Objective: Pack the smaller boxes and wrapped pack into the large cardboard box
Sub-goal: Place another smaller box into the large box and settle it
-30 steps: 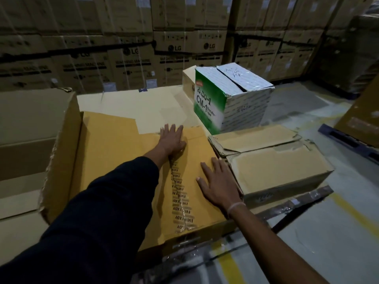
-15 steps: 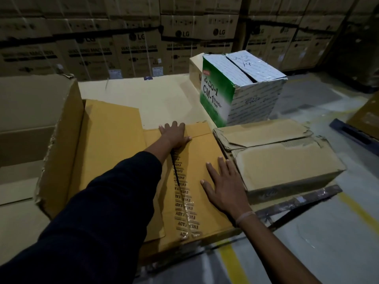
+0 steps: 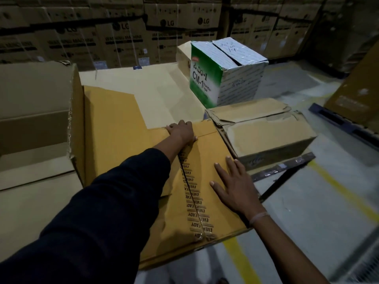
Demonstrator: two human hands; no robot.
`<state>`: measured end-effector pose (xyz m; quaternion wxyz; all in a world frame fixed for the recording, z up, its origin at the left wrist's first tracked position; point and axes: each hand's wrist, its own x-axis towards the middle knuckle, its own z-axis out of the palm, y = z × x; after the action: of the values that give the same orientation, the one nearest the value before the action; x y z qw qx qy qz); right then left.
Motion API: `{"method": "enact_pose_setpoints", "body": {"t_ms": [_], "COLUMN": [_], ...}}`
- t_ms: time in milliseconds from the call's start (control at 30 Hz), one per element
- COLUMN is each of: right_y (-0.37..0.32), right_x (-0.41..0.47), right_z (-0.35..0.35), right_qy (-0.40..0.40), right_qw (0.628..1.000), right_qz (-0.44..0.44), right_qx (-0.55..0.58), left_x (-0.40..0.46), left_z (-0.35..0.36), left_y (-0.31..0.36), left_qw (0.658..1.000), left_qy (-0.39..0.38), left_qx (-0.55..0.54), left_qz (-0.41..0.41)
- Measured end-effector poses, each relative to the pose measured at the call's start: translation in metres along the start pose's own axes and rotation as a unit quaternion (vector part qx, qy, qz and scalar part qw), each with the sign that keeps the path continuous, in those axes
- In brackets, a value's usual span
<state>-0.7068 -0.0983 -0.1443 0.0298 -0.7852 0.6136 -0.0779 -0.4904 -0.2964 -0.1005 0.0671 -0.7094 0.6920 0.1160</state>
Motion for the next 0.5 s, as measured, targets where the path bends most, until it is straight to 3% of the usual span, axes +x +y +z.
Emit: {"method": "enact_pose_setpoints", "body": {"t_ms": [333,500], "right_y": [0.012,0.015], "right_x": [-0.047,-0.042], "right_z": [-0.009,-0.018], "right_qy": [-0.048,-0.068], "right_qw": [0.999,0.997], "right_qz": [0.007,-0.026], "right_qx": [-0.008,-0.021], "left_x": [-0.059,-0.122], "left_z": [0.024,0.054], "left_y": [0.025,0.047], "left_qw": [0.999,0.998], "left_qy": [0.045,0.063], "left_qx": [0.003,-0.009], "left_qz": [-0.023,0.02]}}
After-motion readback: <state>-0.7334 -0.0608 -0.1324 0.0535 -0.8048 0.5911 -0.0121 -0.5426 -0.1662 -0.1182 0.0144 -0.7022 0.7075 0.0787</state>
